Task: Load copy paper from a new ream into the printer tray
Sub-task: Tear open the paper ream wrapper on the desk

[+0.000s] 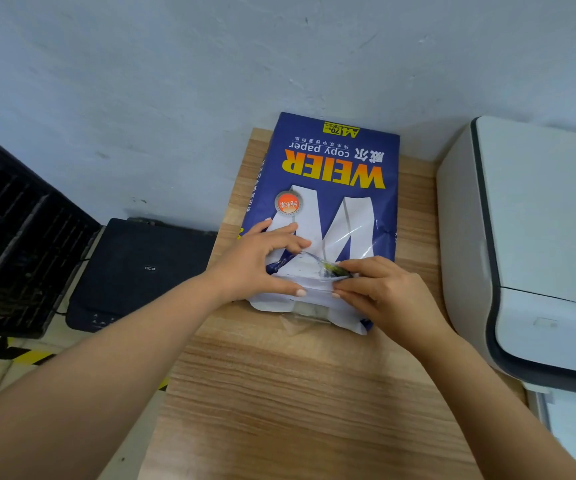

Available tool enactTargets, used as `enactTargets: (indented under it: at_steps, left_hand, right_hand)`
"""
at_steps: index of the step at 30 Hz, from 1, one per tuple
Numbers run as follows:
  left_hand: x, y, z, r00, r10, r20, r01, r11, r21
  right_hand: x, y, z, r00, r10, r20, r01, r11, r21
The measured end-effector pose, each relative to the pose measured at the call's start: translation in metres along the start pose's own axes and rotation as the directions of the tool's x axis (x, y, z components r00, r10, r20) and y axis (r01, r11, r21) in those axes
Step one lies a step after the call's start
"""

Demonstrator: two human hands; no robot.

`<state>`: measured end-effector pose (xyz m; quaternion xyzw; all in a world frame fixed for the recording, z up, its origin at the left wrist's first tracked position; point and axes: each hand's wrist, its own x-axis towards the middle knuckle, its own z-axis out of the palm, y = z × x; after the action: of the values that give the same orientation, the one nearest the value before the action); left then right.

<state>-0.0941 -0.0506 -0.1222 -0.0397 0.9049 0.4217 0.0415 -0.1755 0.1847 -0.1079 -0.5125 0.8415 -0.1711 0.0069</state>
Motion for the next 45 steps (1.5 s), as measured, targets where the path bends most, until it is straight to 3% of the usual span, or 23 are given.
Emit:
enactTargets:
  at_steps: [12, 23, 26, 31, 34, 40, 43, 45]
  left_hand:
    - [0.003, -0.007, 0.001, 0.998, 0.064, 0.012, -0.063, 0.997, -0.046]
    - [0.0, -0.004, -0.002, 0.999, 0.004, 0.044, -0.003, 1.0, -0.015]
    - [0.002, 0.0, -0.003, 0.999, -0.027, 0.036, 0.032, 0.988, -0.151]
    - [0.003, 0.009, -0.008, 0.988, -0.154, 0.008, 0.15, 0.942, -0.301]
    - [-0.012, 0.023, -0.007, 0.987, -0.158, -0.011, 0.146, 0.93, -0.337]
    - [-0.068, 0.054, 0.007, 0.995, 0.088, 0.052, -0.085, 0.995, -0.058]
    - [-0.088, 0.064, 0.018, 0.996, 0.077, 0.036, -0.079, 0.995, 0.057]
    - [-0.1, 0.069, 0.023, 1.0, -0.012, 0.015, 0.012, 1.0, 0.029]
  right_hand:
    - [0.004, 0.002, -0.005, 0.999, -0.003, 0.05, 0.001, 0.999, 0.038]
    - [-0.005, -0.014, 0.004, 0.991, -0.122, 0.053, 0.132, 0.961, -0.244]
    - [-0.005, -0.019, 0.01, 0.999, -0.048, -0.002, 0.046, 0.971, -0.232]
    - [-0.011, -0.031, 0.003, 0.99, -0.126, -0.055, 0.114, 0.975, -0.19]
    - [-0.023, -0.039, -0.001, 0.993, -0.11, -0.048, 0.103, 0.987, -0.119]
    - [-0.05, -0.046, -0.012, 0.995, -0.083, -0.059, 0.082, 0.996, -0.033]
    - [-0.063, -0.052, -0.022, 0.997, -0.06, -0.046, 0.062, 0.997, 0.043]
    - [-0.072, -0.058, -0.03, 0.995, 0.095, -0.042, -0.086, 0.98, 0.178]
